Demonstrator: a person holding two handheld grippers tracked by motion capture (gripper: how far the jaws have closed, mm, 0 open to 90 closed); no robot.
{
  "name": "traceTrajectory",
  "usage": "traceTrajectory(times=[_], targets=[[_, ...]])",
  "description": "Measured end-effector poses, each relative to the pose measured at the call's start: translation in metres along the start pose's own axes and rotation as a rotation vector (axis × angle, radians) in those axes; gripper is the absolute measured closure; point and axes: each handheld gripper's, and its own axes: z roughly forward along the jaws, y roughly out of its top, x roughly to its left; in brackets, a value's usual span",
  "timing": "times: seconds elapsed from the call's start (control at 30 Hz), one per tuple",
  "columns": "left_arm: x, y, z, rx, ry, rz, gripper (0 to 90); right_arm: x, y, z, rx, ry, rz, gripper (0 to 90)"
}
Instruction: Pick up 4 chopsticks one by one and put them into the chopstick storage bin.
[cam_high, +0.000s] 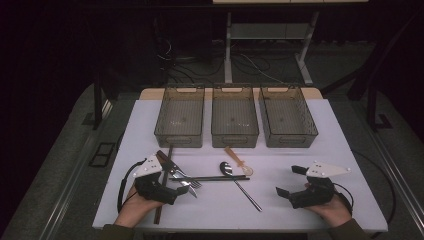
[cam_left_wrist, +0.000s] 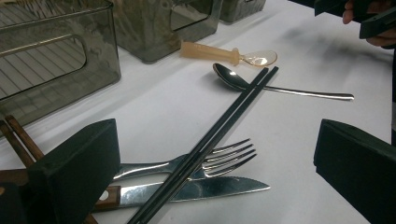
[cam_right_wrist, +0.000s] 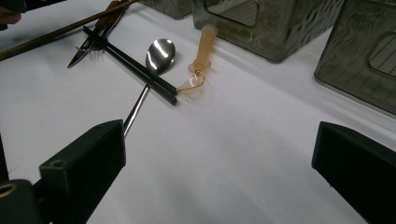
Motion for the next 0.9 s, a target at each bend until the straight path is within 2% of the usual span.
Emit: traceTrajectory(times=[0.27, 0.43, 0.6, 0.7, 0.77, 0.83, 0.9], targets=[[0.001, 0.0, 0.001, 0.009, 0.005, 0.001, 0.4, -0.002, 0.0, -0.001, -0.005, -0.005, 0.007, 2.3], [0.002, 0.002, 0.0, 0.01, 0.024, 0.006, 5.1, -0.002, 0.0, -0.001, -0.005, -0.009, 0.005, 2.3], [0.009, 0.005, 0.001, 0.015, 0.063, 0.01, 15.2, -0.002, 0.0, 0.0, -0.002, -0.011, 0.005, 2.3], [0.02, 0.007, 0.002, 0.017, 0.093, -0.015, 21.8, -0.002, 0.0, -0.001, -0.003, -0.013, 0.009, 2.3], [0.022, 0.007, 0.002, 0.009, 0.097, -0.029, 27.5, -0.002, 0.0, -0.001, -0.008, -0.013, 0.006, 2.3], [0.03, 0.006, 0.001, 0.015, 0.122, -0.049, 33.3, -0.003, 0.001, 0.0, -0.007, -0.009, 0.007, 2.3], [0.033, 0.006, 0.001, 0.021, 0.132, -0.053, 37.8, -0.002, 0.001, 0.002, -0.002, -0.009, 0.011, 2.3]])
